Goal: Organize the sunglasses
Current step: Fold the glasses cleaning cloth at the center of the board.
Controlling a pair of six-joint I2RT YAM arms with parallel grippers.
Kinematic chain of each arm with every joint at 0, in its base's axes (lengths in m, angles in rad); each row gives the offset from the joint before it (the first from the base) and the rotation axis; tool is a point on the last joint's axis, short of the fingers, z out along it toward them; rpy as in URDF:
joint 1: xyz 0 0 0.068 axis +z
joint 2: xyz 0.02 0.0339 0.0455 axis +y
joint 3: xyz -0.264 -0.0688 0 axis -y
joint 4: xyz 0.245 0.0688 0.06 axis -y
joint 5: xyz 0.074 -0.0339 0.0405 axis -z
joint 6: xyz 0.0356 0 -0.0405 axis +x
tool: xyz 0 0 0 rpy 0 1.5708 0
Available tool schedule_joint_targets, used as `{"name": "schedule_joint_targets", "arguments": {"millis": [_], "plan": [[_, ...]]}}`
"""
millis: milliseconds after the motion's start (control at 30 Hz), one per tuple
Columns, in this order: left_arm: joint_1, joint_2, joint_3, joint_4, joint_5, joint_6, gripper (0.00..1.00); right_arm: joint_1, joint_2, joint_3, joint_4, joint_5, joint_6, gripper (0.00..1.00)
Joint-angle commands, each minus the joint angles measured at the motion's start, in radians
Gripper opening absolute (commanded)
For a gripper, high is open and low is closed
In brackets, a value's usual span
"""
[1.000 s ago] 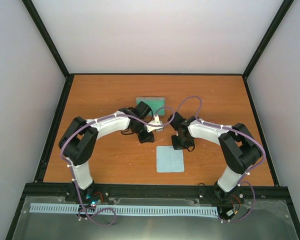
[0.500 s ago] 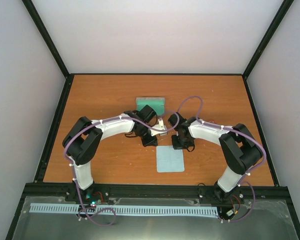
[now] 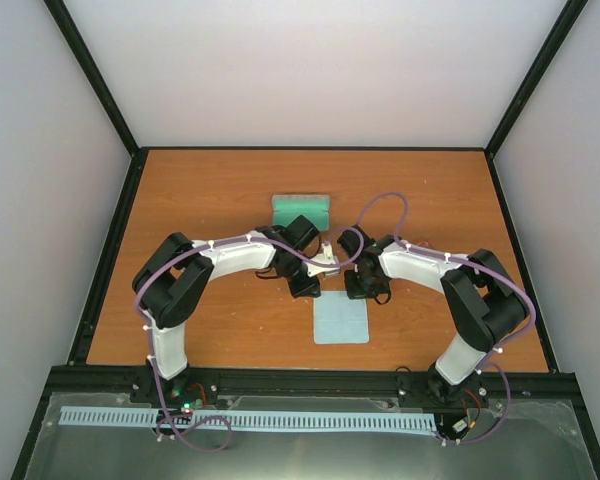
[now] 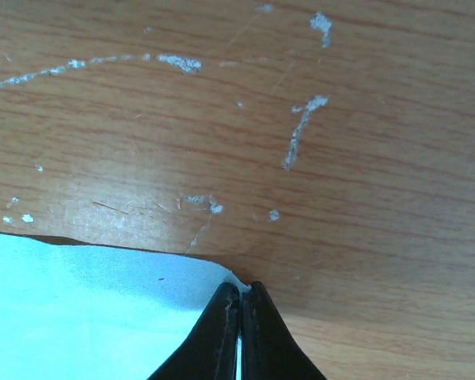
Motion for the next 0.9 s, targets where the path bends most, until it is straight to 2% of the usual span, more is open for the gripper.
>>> {"name": "schedule_joint_targets", "arguments": {"millis": [0,567,867], "plan": [[-0.019,0.029,0.021,0.026,-0.01,-0.024,0.2,-0.003,-0.031,-0.009,0.015,0.024,0.013,0.03],[-0.052,0.057,-0.012,0.062,-0.095,-0.012,0.21,-0.008,-0.048,-0.022,0.023,0.025,0.015,0.03],[-0.063,0.061,-0.029,0.076,-0.086,-0.011,0.15,-0.012,-0.054,-0.026,0.026,0.028,0.017,0.03]]}}
